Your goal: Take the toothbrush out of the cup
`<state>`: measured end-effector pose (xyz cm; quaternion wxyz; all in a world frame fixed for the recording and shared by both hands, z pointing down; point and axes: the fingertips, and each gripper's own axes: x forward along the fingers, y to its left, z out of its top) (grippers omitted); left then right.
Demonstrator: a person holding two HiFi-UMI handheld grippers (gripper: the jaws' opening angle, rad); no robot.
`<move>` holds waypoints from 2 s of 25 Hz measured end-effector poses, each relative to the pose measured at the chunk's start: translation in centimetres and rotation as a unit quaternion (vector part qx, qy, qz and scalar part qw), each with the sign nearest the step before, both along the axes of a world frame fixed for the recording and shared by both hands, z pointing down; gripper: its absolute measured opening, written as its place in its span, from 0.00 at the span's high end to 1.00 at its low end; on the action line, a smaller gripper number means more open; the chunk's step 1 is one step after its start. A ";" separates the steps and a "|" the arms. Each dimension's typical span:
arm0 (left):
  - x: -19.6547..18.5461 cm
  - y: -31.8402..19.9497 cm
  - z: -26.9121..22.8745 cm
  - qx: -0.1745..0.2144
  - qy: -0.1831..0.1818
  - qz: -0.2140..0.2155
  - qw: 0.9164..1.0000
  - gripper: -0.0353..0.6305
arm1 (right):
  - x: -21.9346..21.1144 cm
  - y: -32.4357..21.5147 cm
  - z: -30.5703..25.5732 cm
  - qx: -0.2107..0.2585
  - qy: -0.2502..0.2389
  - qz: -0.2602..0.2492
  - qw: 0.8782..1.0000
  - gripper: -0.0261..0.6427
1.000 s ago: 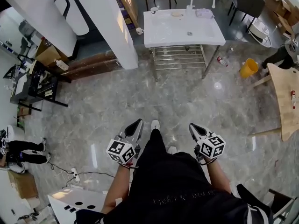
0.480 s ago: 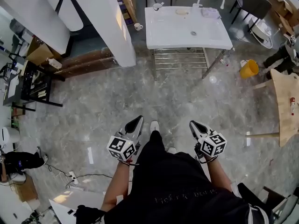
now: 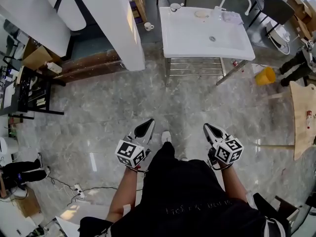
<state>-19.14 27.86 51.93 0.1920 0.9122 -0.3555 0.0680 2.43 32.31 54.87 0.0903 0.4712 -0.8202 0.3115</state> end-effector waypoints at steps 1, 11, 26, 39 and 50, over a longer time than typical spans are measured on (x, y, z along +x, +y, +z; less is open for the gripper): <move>-0.6 -0.7 0.0 -0.001 0.002 0.000 1.000 0.94 | -0.6 -0.6 -0.2 -0.001 -0.001 0.001 1.000 0.94; -2.3 -5.6 -0.2 0.002 0.009 0.008 1.000 0.94 | -2.2 -4.9 -1.4 0.009 -0.003 0.010 1.000 0.94; -1.7 -12.4 -0.8 0.005 0.005 -0.002 1.000 0.94 | -0.9 -12.2 -0.8 0.016 -0.012 0.015 1.000 0.94; 2.6 -20.6 0.0 -0.020 -0.007 -0.007 1.000 0.94 | 1.9 -21.1 0.3 -0.007 -0.033 -0.010 0.999 0.94; 8.9 -29.3 -2.5 -0.011 0.007 -0.018 1.000 0.94 | 7.3 -30.7 -0.2 0.012 -0.047 -0.027 0.998 0.94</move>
